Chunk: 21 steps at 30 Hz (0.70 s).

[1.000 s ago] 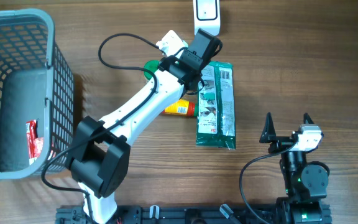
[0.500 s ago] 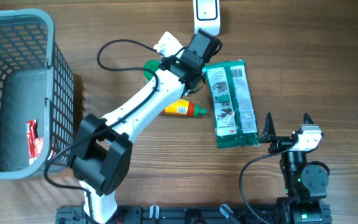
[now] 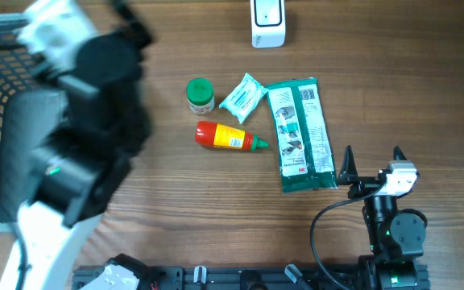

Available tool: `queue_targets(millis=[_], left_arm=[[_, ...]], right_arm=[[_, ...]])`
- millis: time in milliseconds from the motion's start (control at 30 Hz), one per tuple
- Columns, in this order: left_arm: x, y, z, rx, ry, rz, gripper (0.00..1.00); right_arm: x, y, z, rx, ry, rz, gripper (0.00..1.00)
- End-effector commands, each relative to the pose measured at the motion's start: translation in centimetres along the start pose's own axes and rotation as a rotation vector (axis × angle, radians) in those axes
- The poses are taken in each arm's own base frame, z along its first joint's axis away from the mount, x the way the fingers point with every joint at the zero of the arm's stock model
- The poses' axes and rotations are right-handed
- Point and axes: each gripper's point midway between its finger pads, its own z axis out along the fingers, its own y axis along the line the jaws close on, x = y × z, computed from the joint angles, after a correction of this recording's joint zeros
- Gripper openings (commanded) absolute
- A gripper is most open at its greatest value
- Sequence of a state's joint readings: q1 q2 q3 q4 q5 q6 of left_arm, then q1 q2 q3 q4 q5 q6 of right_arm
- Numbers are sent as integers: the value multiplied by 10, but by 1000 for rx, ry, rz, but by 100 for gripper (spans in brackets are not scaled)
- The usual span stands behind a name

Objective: Scan the item barcode
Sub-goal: 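Reach into the basket and grasp the red snack stick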

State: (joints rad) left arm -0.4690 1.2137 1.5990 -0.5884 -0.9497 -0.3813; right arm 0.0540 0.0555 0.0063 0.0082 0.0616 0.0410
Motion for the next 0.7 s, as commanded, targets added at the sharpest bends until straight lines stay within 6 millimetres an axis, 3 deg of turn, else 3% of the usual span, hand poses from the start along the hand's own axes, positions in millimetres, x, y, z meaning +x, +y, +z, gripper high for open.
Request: queue_targets(millis=[0,100,133,333,467,533,667], left_arm=[[-26,82,5,-258,-46,119,100],[-34,131,7,-402,-40,133,100],[-30,152,10,-456,-6,152,100],[5,224,29,-632,173,68,100],[37,248,56,-613,344,48,100],[74,253,83,-508,529,103,100],[117,264,90,-507,723,160,99]], right_arm=[[-2,-2,0,11,-7,12,100],[-1,-2,0,11,-7,12,100],[-2,-2,0,11,-7,12,100],[-1,-2,0,11,-7,12,100],[-2,-2,0,11,-7,12,99],[-2,-2,0,11,-7,12,100],[-1,-2,0,11,-7,12,100]])
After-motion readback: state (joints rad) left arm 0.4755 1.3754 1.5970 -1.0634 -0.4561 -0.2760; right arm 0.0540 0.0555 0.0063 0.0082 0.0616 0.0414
